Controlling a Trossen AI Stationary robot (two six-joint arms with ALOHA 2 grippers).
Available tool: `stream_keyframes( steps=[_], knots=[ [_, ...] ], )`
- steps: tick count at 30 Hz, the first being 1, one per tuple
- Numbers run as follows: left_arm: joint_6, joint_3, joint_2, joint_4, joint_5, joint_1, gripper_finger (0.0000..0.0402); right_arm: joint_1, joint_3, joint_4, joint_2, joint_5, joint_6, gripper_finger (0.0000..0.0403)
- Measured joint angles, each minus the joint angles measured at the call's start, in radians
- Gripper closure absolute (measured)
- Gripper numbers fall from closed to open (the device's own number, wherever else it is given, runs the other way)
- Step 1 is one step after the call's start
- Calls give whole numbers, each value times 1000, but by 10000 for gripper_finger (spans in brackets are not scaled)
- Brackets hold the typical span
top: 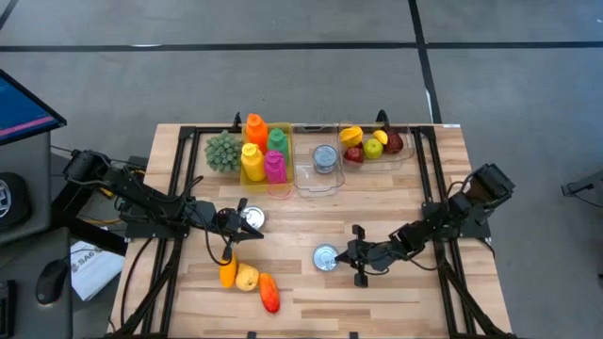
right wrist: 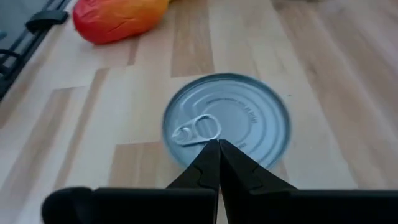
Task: Pick & Place Food Item
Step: Put the red tuna into the left transparent bin
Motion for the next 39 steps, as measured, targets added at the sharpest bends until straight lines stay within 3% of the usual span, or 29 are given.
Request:
stream_keyframes(
  steps=[18,23,39],
  knots=[
    [0,0,0,0,0,0,399,29,3,-101,-4,-34,71,403],
    [0,0,0,0,0,0,399,33,-8,-213,5,-52,132,403],
    [0,0,0,2,0,0,399,29,-2,-204,2,-43,135,403]
  ],
)
